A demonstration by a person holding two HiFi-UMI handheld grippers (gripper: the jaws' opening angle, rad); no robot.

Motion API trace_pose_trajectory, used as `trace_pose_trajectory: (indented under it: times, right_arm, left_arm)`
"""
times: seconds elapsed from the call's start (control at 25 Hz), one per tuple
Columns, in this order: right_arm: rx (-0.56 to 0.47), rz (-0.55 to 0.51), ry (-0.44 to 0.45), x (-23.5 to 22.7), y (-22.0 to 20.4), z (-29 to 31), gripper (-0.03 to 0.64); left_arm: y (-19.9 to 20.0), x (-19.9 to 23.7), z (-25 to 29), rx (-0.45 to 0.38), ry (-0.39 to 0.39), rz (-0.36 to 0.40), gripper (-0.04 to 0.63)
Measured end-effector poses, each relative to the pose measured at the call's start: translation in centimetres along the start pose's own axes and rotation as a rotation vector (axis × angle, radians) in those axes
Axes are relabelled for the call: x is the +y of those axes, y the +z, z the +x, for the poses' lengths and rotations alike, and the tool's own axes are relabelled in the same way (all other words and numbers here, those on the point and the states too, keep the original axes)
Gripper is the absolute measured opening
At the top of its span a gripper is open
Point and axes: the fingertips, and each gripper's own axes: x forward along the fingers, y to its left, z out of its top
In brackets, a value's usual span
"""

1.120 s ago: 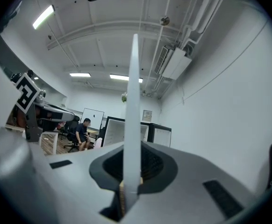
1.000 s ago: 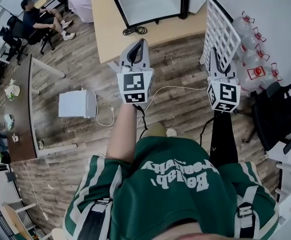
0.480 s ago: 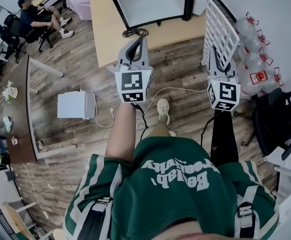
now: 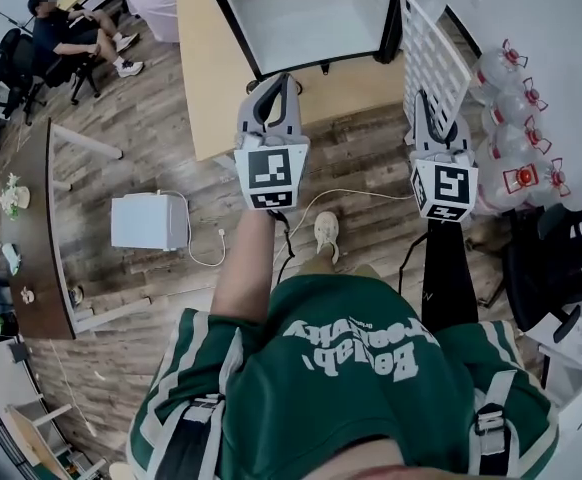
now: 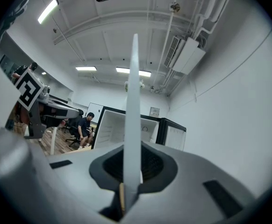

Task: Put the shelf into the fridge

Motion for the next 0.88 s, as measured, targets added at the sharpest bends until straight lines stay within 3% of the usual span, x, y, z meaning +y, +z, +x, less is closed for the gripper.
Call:
trace_pose_trajectory:
  times: [0.28, 0.52, 0.88]
  right_arm:
    - [-0.005, -0.064, 0.038, 1.0, 0.2, 6.6, 0.029]
    - [-0.003, -0.200, 0.088, 2.4, -0.1, 10.9, 0.029]
    - [0.010, -0.402, 0.122, 3.5, -1.6, 15.4, 0.029]
  left_arm:
    - [-1.3, 3.0, 4.6, 0.017, -0.003, 0.002, 0.000]
    - [-2.7, 4.1, 7.1, 0.010, -0.050, -0.003, 0.000]
    - [-4.3, 5.9, 8.7, 0.023, -0.048, -0.009, 0.000]
